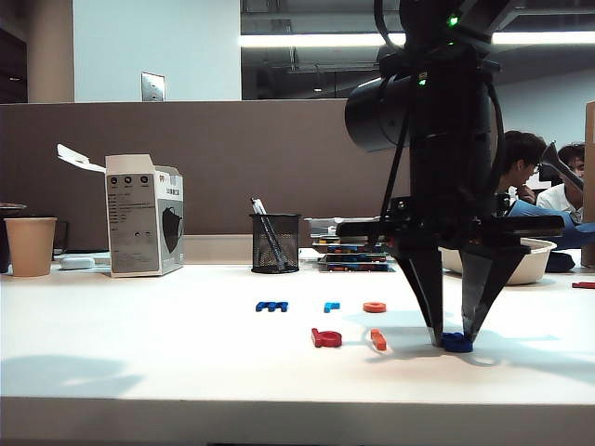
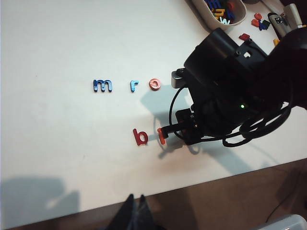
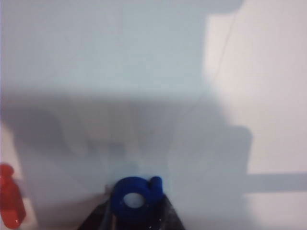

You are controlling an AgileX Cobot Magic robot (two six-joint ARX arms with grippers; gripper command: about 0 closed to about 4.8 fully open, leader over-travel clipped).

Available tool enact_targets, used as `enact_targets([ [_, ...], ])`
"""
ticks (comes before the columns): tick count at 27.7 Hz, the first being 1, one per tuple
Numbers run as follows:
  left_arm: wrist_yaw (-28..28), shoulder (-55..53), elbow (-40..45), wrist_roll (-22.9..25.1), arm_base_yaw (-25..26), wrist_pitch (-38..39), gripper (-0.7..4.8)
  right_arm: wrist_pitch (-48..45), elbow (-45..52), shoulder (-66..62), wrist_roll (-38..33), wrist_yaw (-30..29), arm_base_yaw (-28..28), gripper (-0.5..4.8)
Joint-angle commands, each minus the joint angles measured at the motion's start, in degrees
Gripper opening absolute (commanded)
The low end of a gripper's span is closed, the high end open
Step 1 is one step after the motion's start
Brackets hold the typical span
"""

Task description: Select the appropriate letters from the row of letter magnets placed on the table to arrange into the word "big".

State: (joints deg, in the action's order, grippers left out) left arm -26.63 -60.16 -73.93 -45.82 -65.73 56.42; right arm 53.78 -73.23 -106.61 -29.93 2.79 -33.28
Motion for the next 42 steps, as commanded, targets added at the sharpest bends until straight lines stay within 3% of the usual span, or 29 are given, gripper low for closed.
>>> enact_targets([
  [1,-0.4,0.1,-0.2,0.4,0.0,-0.3,-0.05,-1.8,0.3,-0.2,0.0,-0.2,0.0,1.23],
  [5,-0.4,0.1,-0.2,0.4,0.0,-0.3,-0.05,-2.5,0.2,-0.2,0.0,-0.2,0.0,2.04],
  [27,-0.4,0.1,-0.2,0.4,0.0,-0.3,-0.05,-5.0,0.2,8.4,2.3,1.0,0.5,2.02],
  [29,-0.4,0.1,-0.2,0.4,0.0,-0.3,-0.05,-5.4,0.2,10.3,4.3,2.6,0.5,1.87],
  [31,-0.4,0.2,-0.2,0.4,0.0,-0.3,-0.05,-5.4,0.2,13.2,6.5,4.5,1.1,0.71],
  [32,-0.4,0.2,-0.2,0.4,0.0,-0.3,-0.05,-5.4,0.2,14.2,6.7,5.2,1.2,0.49],
  [35,-0.4,0.1,-0.2,0.4,0.0,-0.3,-0.05,-5.5,0.2,17.7,7.9,6.5,2.1,0.37],
  [37,-0.4,0.1,-0.2,0.4,0.0,-0.3,-0.05,-5.7,0.2,20.3,9.6,7.1,3.2,-0.10],
  [42,-0.4,0.1,-0.2,0.4,0.1,-0.3,-0.05,-5.9,0.2,27.4,15.3,11.3,6.3,-0.08],
])
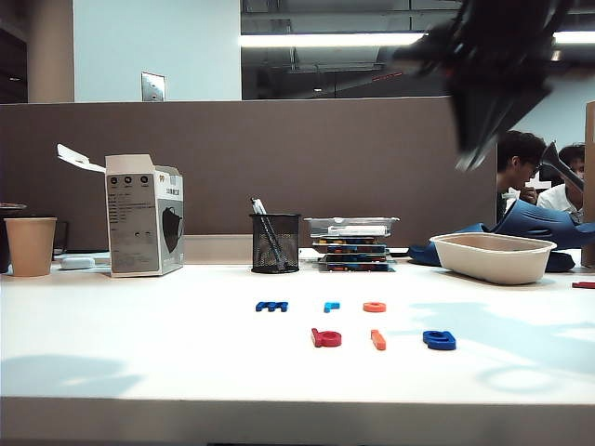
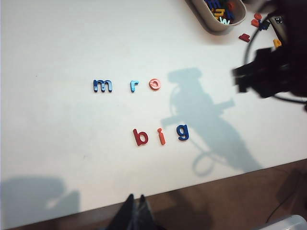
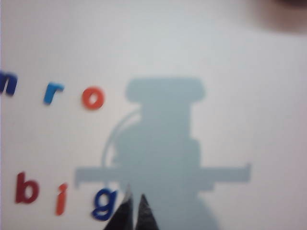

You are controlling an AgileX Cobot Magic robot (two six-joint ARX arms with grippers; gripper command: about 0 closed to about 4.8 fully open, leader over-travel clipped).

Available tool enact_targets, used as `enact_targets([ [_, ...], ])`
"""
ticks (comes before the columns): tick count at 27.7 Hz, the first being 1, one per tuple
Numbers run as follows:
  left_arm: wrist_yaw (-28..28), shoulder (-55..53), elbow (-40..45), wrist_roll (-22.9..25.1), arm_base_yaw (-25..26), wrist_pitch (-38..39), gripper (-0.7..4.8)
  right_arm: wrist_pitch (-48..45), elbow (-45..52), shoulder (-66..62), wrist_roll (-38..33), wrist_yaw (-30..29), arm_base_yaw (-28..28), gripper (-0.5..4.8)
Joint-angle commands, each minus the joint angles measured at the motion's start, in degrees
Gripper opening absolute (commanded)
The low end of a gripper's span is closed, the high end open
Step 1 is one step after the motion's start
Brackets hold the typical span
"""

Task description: Select the appropriate letters from the row of letter magnets placed on the table to arrange into the word "big".

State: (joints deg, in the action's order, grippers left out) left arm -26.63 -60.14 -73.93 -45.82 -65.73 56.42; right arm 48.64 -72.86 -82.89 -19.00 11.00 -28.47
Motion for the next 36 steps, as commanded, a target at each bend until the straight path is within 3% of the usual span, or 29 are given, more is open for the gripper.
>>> enact_targets([
  [1,-0.4,0.1,-0.2,0.4,0.0,-0.3,-0.05,-0.9,-0.2,5.0,5.8,3.5,2.1,-0.08],
  [11,-0.4,0.1,-0.2,0.4,0.0,-0.3,-0.05,-4.7,1.9,20.1,15.7,2.9,12.2,-0.08],
  [16,-0.4,-0.1,-0.2,0.4,0.1,-0.4,-0.05,-8.0,7.8,28.3,18.8,-3.3,19.7,-0.08],
  [19,-0.6,-0.1,-0.2,0.4,0.1,-0.4,-0.05,-9.3,14.1,35.0,20.7,-10.4,26.8,-0.08],
  [24,-0.5,-0.2,-0.2,0.5,0.1,-0.4,-0.05,-11.8,20.7,41.9,20.9,-14.5,33.1,-0.08],
  [25,-0.7,-0.2,-0.2,1.3,0.1,-0.4,-0.05,-12.8,22.2,43.2,20.7,-15.8,33.9,-0.08],
  [31,-4.8,-0.6,-0.2,17.1,0.7,-7.1,-0.06,-17.4,30.4,51.0,17.9,-17.4,35.6,-0.08],
  [36,-2.6,-0.6,-0.2,28.5,8.4,-16.9,-0.05,-17.7,34.3,54.6,17.3,-17.2,35.6,-0.08],
])
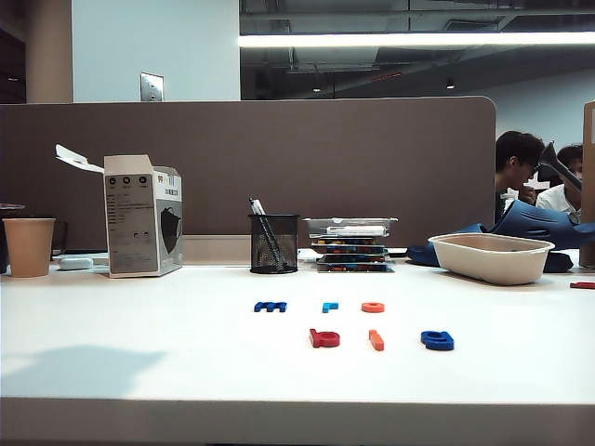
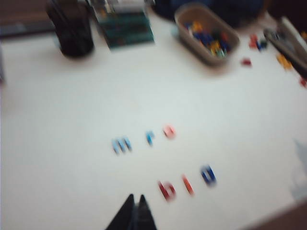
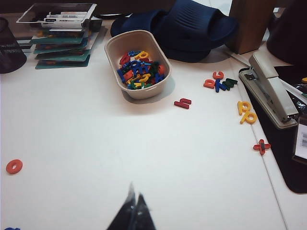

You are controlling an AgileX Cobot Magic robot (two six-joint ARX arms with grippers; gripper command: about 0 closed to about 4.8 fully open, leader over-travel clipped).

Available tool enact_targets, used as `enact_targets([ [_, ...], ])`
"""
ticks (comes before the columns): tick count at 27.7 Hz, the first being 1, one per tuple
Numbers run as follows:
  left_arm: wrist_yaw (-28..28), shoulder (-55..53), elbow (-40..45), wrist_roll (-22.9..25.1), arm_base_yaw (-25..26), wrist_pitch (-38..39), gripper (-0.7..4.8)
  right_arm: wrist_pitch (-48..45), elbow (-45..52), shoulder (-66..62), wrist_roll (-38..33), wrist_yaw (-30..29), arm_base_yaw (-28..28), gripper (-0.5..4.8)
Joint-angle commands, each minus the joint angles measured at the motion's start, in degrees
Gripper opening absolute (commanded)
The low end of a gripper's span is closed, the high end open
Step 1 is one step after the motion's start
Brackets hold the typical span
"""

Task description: Select the appropriate letters from the row of letter magnets placed on the table to arrange into the word "big".

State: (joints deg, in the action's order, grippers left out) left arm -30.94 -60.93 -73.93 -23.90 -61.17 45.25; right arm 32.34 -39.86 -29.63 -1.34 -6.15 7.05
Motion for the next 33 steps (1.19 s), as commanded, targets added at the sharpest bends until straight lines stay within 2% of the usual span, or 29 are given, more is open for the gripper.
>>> enact_targets([
  [1,3.2,0.2,-0.2,8.2,5.8,-7.2,-0.05,-1.3,1.8,2.0,-0.4,0.0,0.1,-0.08],
  [6,11.5,0.2,-0.2,14.8,17.8,-13.9,-0.05,-2.3,4.5,6.0,-0.5,0.0,0.0,-0.08],
  [11,14.6,1.0,-0.2,22.1,29.8,-17.9,-0.05,-4.7,7.7,10.9,-1.7,0.0,0.0,-0.08],
  [13,14.7,1.6,-0.2,23.4,32.7,-18.1,-0.05,-6.3,9.7,12.5,-3.5,0.2,0.0,-0.08],
  [18,18.5,3.5,-0.1,24.2,40.1,-17.8,-0.05,-10.0,15.1,16.9,-6.6,-0.2,0.0,-0.08],
  [28,30.1,11.1,1.0,24.8,63.0,-14.4,-0.05,-11.9,21.2,25.1,-7.7,-0.2,0.0,-0.08],
  [30,31.0,14.4,3.1,23.7,65.1,-14.3,-0.05,-12.9,22.5,26.3,-7.7,0.0,0.0,-0.08],
  [33,31.0,19.8,7.7,23.7,64.3,-15.0,-0.05,-13.6,24.2,27.7,-7.7,-0.1,0.0,-0.08],
])
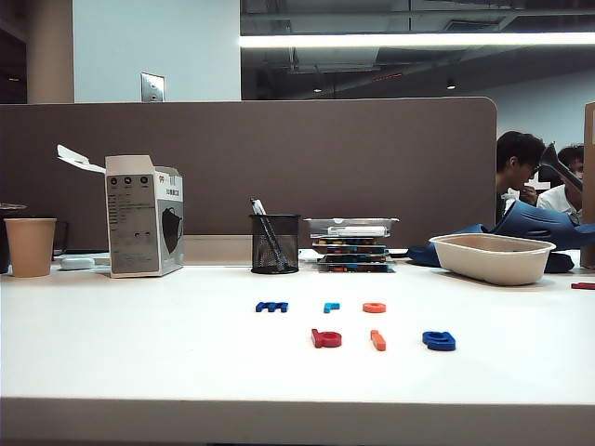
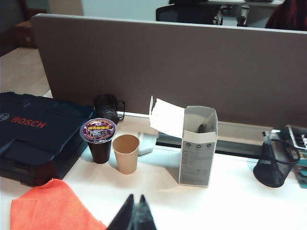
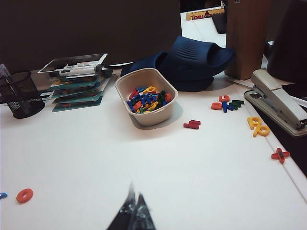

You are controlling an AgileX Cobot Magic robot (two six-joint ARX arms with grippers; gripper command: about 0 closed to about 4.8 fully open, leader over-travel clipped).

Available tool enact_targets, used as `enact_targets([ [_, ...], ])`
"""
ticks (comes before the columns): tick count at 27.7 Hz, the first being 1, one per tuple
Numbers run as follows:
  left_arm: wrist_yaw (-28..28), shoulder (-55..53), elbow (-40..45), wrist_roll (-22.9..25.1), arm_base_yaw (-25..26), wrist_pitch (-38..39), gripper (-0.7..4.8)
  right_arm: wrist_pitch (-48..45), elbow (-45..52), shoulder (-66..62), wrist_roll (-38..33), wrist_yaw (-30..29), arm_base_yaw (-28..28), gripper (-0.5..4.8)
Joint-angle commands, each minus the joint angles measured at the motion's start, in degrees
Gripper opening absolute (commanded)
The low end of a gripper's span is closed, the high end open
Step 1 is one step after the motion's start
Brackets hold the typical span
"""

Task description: Select the appropriate letters from the row of letter magnets placed on the table to arrange into the word "big".

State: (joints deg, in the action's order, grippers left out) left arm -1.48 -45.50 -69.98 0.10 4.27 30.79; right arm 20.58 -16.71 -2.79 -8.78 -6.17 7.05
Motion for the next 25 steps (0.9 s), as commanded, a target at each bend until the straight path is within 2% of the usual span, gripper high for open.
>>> enact_targets([
  [1,1.5,6.1,5.3,-0.3,-1.8,-0.4,-0.05,-1.9,1.6,1.3,-0.6,-0.2,0.0,-0.08],
  [3,1.6,14.3,12.1,-1.1,-2.9,-0.4,-0.05,-4.1,3.8,2.3,-0.9,0.0,-0.7,-0.08],
  [13,1.5,44.0,32.5,-2.5,-2.8,-0.7,-0.05,-8.8,9.7,2.9,1.8,-1.5,-1.5,-0.08],
  [17,1.3,45.2,36.3,-3.2,-2.8,-2.2,-0.05,-12.5,11.5,3.0,3.2,-1.4,-1.7,-0.08],
  [21,2.0,45.4,46.3,-3.6,-2.7,-14.2,-0.05,-18.2,15.1,2.9,4.3,-1.2,-1.7,-0.08],
  [24,3.7,45.4,56.9,-4.2,-2.9,-28.9,-0.05,-20.8,16.7,2.9,6.6,0.2,-1.7,-0.08],
  [25,4.2,45.4,58.3,-4.8,-2.9,-31.0,-0.05,-20.8,16.7,2.9,7.3,0.3,-1.7,-0.08],
])
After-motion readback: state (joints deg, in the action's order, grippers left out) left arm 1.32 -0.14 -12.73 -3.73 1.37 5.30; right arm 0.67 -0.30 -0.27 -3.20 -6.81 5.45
